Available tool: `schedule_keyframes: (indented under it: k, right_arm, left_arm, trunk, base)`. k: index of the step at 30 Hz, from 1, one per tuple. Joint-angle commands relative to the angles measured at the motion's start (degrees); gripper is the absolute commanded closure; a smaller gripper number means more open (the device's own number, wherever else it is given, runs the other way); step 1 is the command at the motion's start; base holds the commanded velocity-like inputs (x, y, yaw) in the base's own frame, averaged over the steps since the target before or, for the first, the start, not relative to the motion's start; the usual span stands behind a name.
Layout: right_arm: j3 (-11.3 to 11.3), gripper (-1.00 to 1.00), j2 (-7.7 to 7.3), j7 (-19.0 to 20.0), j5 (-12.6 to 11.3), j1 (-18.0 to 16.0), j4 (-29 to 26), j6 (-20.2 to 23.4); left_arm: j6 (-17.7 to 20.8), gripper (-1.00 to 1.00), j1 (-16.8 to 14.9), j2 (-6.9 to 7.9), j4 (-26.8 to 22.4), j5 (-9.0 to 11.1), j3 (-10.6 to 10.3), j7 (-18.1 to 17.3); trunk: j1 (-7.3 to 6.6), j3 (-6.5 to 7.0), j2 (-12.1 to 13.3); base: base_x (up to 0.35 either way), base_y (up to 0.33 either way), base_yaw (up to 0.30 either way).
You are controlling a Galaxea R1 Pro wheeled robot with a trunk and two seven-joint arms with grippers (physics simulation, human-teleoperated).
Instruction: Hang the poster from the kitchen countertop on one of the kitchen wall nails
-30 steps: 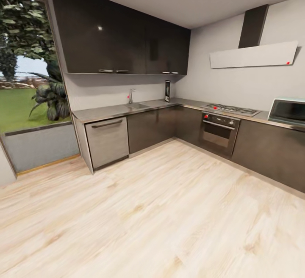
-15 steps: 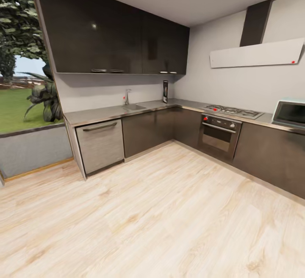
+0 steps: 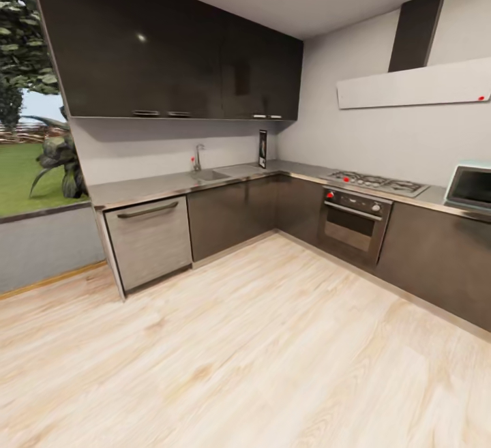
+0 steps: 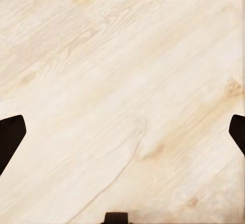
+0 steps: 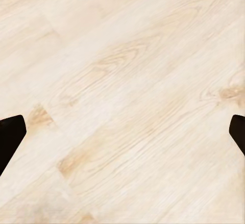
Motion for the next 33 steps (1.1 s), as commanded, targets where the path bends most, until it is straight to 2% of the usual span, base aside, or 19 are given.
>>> schedule_keyframes:
  k: [1, 33]
  right_arm:
    - [-0.03, -1.0, 0.0, -0.04, 0.02, -0.03, 0.04, -0.18]
    - [0.01, -1.0, 0.0, -0.05, 0.02, -0.03, 0.06, -0.26]
  left_arm:
    - [-0.1, -1.0, 0.02, -0.01, -0.07, -0.02, 0.07, -0.03]
    - [-0.13, -1.0, 0.02, 0.02, -0.07, -0.02, 0.07, 0.06]
  trunk:
    - [0.04, -0.05, -0.02]
    - [0.04, -0.05, -0.02]
  base:
    - [0.33, -0.15, 0.0]
    - [0.33, -0.14, 0.0]
